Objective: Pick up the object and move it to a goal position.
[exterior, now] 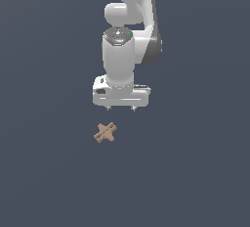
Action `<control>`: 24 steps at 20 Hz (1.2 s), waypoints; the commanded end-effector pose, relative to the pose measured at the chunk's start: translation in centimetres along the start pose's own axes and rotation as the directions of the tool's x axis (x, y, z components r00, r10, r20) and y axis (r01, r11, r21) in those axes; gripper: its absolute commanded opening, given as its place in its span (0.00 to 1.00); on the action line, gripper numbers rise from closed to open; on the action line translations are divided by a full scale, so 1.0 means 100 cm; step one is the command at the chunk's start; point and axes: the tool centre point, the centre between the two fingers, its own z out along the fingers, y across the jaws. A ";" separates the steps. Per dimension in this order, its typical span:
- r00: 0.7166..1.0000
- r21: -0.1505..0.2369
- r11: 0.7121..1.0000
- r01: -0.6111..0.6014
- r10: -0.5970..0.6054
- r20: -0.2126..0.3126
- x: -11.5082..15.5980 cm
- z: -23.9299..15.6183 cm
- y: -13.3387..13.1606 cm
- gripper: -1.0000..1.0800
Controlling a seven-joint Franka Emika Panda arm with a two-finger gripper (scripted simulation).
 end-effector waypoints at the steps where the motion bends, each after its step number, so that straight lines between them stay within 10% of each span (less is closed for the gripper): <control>1: 1.000 0.000 1.000 0.000 0.000 0.000 0.000 0.000 0.000 0.96; 24: 0.999 -0.016 0.999 -0.037 0.037 -0.029 0.019 0.013 0.030 0.96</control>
